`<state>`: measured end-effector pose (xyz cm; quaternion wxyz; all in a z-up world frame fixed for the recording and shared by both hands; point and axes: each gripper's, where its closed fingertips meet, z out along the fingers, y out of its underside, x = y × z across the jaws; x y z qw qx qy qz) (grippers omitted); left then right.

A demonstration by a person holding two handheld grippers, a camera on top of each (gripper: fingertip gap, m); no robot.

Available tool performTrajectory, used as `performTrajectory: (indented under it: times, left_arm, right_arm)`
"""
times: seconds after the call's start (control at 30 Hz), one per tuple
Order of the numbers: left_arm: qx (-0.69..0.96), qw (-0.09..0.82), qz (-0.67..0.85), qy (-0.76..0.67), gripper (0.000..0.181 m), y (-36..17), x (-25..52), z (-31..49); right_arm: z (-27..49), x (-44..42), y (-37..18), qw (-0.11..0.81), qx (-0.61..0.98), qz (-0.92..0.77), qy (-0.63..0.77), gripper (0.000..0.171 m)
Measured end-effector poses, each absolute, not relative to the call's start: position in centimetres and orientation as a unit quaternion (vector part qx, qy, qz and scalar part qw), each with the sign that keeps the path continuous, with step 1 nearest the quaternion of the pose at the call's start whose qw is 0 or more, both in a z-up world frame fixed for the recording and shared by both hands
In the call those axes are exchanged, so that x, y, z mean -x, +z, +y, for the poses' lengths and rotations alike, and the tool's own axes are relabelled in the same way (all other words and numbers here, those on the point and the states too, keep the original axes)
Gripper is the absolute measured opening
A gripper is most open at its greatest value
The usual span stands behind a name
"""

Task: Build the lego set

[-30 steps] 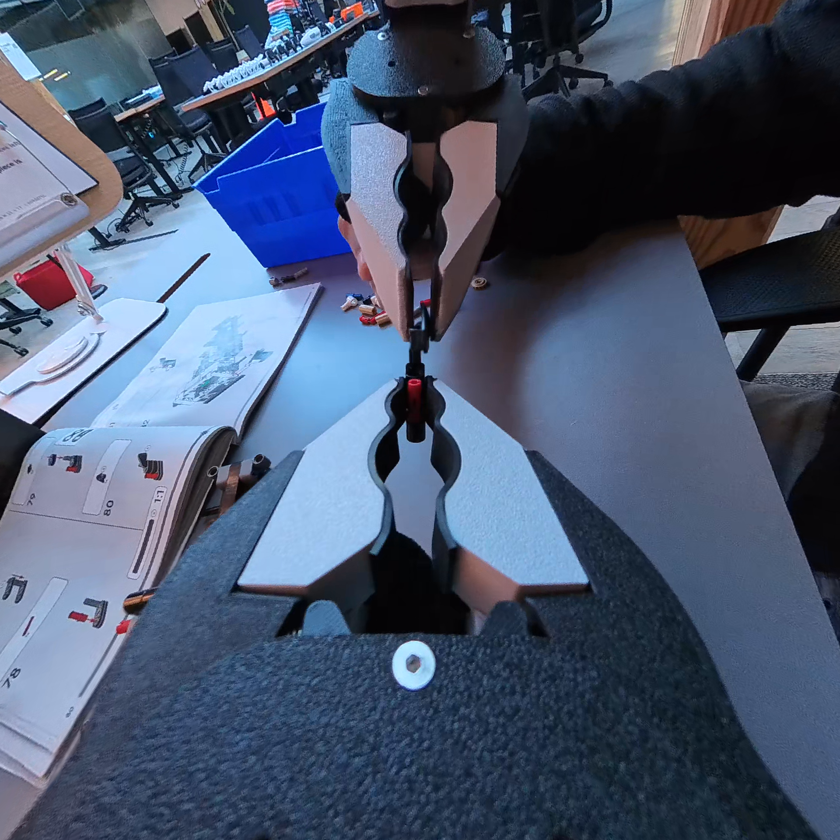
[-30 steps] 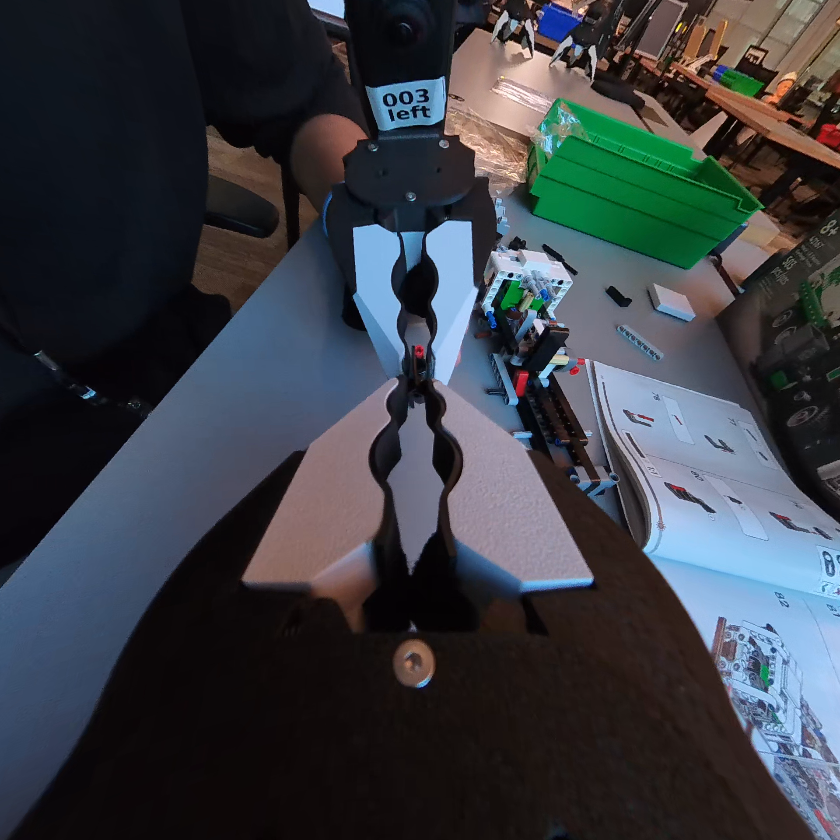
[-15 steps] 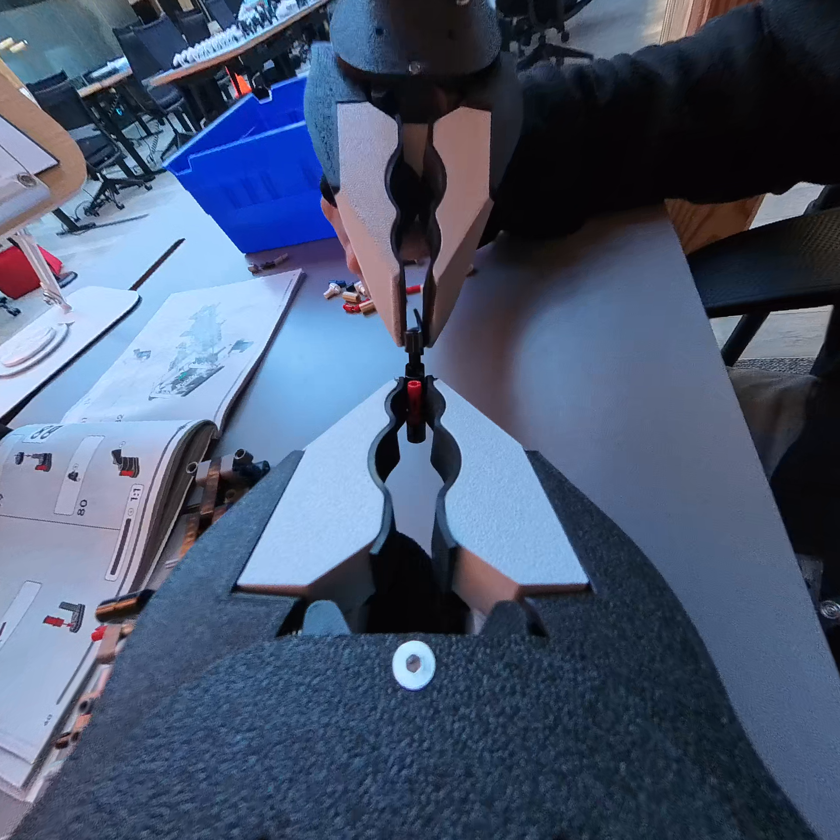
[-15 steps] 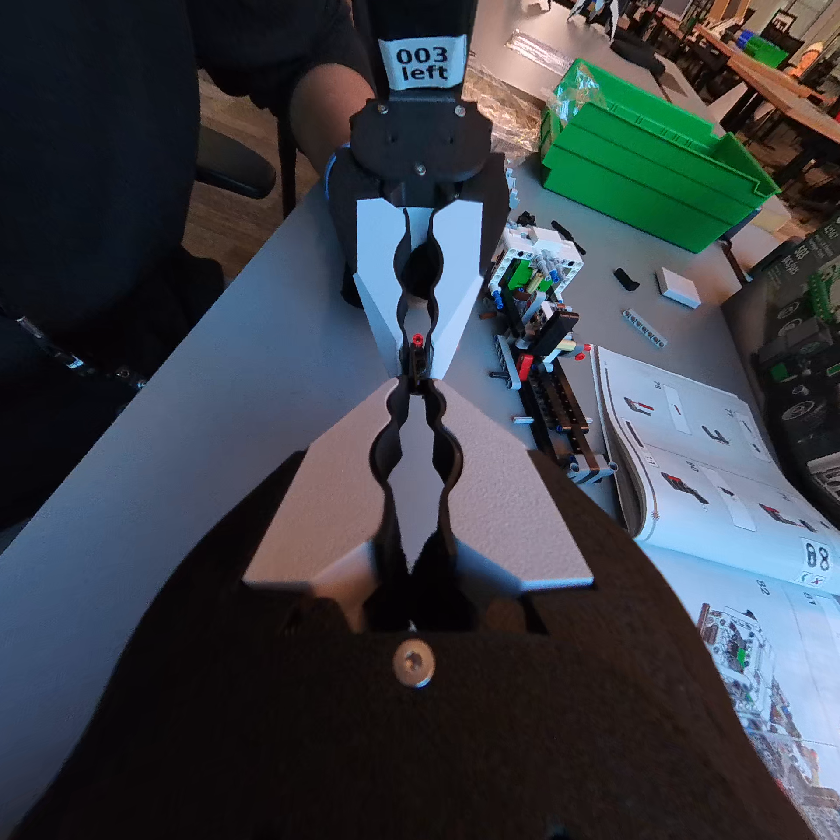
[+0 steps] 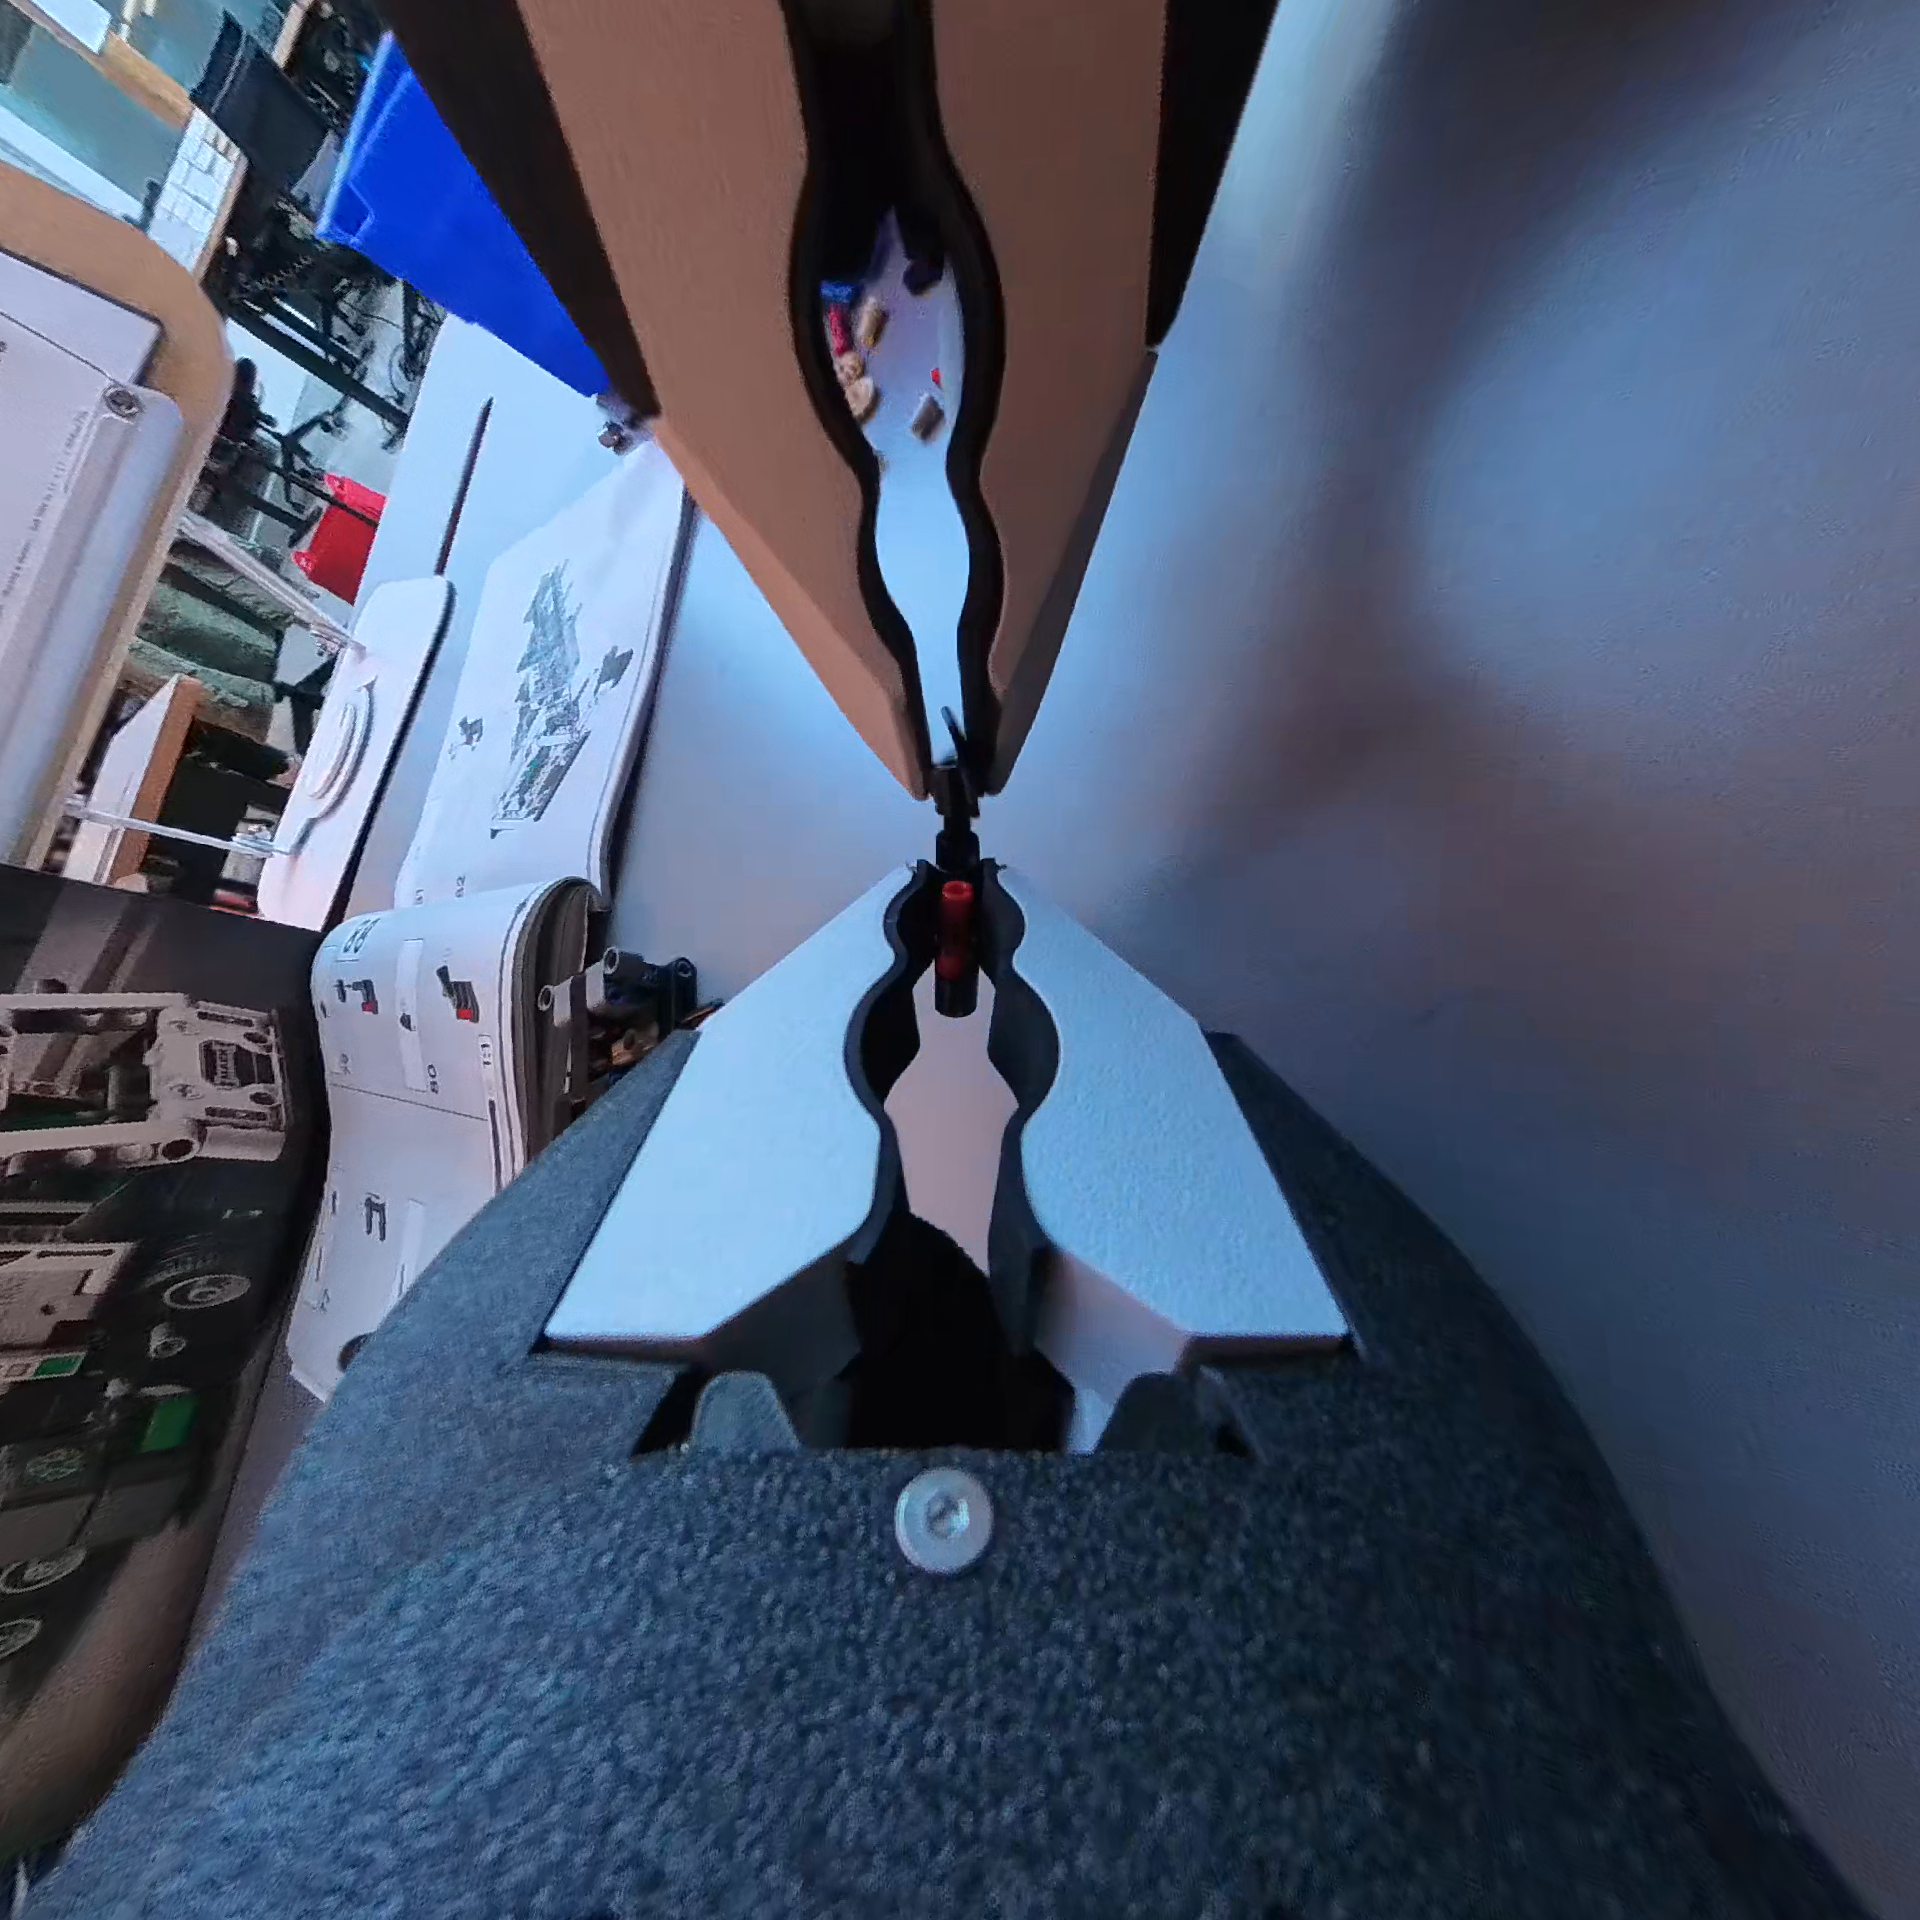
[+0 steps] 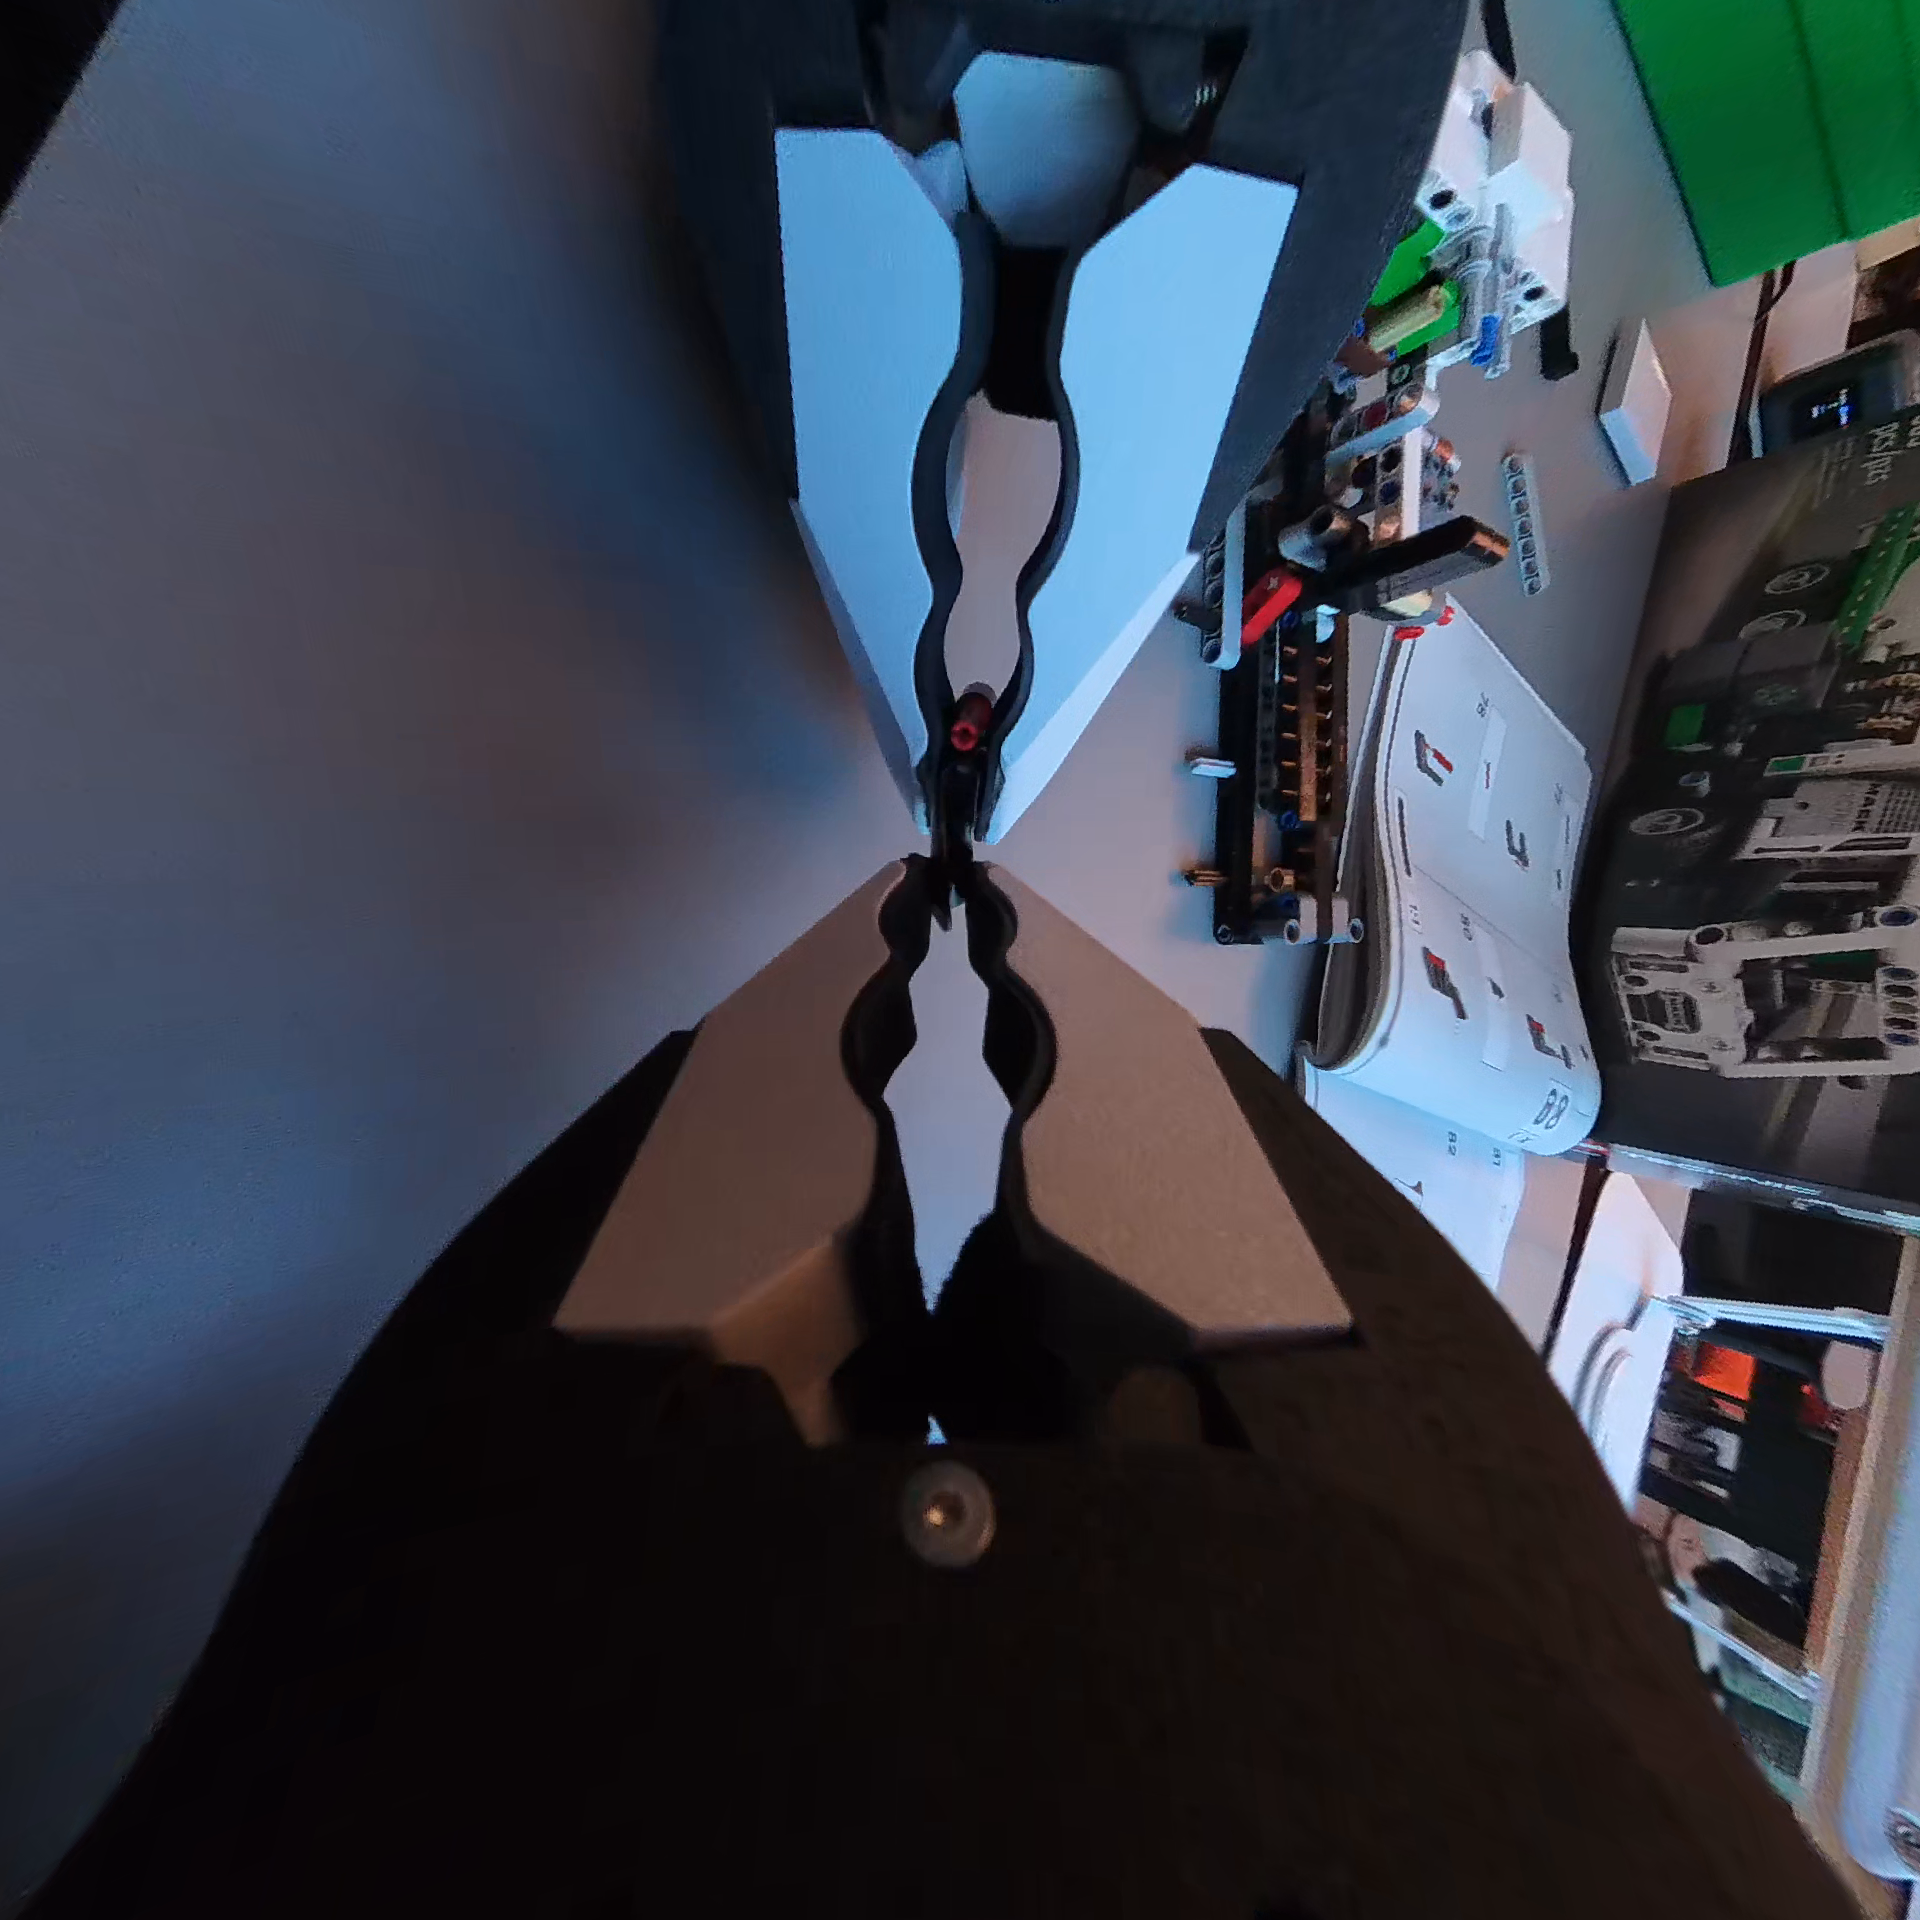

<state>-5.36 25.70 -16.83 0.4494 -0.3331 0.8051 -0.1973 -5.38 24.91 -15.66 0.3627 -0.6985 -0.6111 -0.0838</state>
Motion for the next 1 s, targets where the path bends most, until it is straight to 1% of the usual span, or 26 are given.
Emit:
performTrajectory:
  times: [0.13, 0.27, 0.4, 0.5, 0.87, 1.0]
  left_arm:
    - [0.357, 0.446, 0.786, -0.236, 0.006, -15.9, 5.2, 26.0]
    - [0.372, 0.446, 0.788, -0.204, 0.006, -16.6, 5.1, 26.8]
    - [0.381, 0.449, 0.782, -0.204, 0.006, -16.4, 5.1, 27.2]
    - [0.396, 0.434, 0.780, -0.213, 0.006, -16.7, 5.0, 27.4]
    - [0.403, 0.434, 0.789, -0.164, 0.006, -17.7, 5.0, 28.1]
    - [0.421, 0.415, 0.788, -0.172, 0.006, -18.1, 4.8, 28.2]
  right_arm:
    - [25.5, 5.3, -14.5, 0.406, 0.687, -0.597, -0.079, 0.006]
    - [26.2, 5.2, -15.2, 0.390, 0.691, -0.596, -0.121, 0.006]
    - [26.6, 5.2, -15.0, 0.395, 0.688, -0.591, -0.142, 0.006]
    - [26.9, 5.1, -15.1, 0.392, 0.690, -0.588, -0.156, 0.006]
    - [27.5, 4.7, -16.2, 0.339, 0.675, -0.604, -0.255, 0.006]
    - [27.7, 4.6, -16.4, 0.333, 0.675, -0.601, -0.269, 0.006]
